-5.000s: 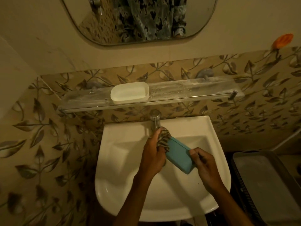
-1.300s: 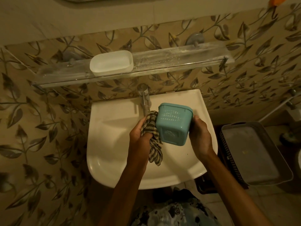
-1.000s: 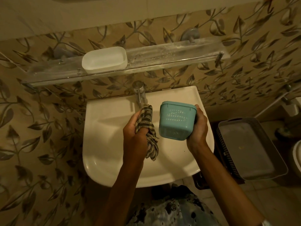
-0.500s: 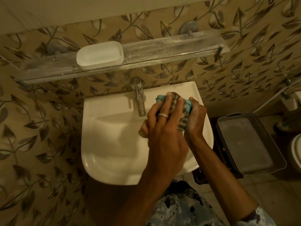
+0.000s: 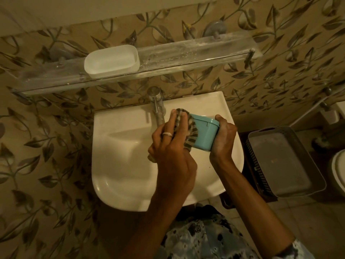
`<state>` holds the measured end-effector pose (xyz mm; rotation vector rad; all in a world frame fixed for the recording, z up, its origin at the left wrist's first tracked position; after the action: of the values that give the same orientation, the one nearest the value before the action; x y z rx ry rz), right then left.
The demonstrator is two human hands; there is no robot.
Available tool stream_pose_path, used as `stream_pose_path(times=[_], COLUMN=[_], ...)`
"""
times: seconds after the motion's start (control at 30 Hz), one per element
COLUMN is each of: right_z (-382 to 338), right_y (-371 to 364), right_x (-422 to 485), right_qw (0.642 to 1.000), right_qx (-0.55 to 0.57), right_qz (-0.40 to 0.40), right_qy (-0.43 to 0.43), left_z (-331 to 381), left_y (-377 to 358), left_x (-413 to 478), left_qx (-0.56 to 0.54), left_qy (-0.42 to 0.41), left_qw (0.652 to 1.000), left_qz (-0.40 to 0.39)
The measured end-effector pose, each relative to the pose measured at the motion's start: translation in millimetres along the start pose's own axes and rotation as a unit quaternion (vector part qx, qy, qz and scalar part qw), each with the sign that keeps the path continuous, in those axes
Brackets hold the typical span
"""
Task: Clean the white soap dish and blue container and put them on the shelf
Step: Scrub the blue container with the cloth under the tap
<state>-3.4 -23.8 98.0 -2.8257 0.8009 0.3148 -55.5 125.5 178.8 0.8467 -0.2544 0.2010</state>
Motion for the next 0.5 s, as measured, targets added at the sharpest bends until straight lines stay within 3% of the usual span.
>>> stream_pose_path(times=[0.1,0.23,0.37,0.5], right_z=[0,22,-7,-1], right_y=[1,2,-3,0], right_x=[-9,-20,-4,-8], right_qw=[0.997,0.994,0.998,1.0], right_qx=[-0.059,-0.031,-0.037,0.005], right_qz=[-0.033,-0.103,-0.018,0.0], right_qy=[0.042,-0.021,0.046,0.004], left_z=[28,47,29,-6], left_y=[-12,-19,-3,8], left_x=[-15,-21,-9,8], left_qx=[0.024,0.059,0.018,-0.028], left_qy=[-0.055,-0.134,-0.113,-0.018], left_qw=[0.998,0.988,0.993,0.999], left_qz=[-0.025,-0.045,-0.002,0.022])
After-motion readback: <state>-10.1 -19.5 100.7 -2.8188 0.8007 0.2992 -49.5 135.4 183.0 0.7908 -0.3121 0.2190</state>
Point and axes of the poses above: each hand's wrist, its own x-axis towards the middle knuckle, its own y-axis out of the back of the hand, z = x × y, the point moved 8 cm from there along x, towards the middle knuckle, and after that the axes turned 1 degree about -x, right-handed, at the moved point
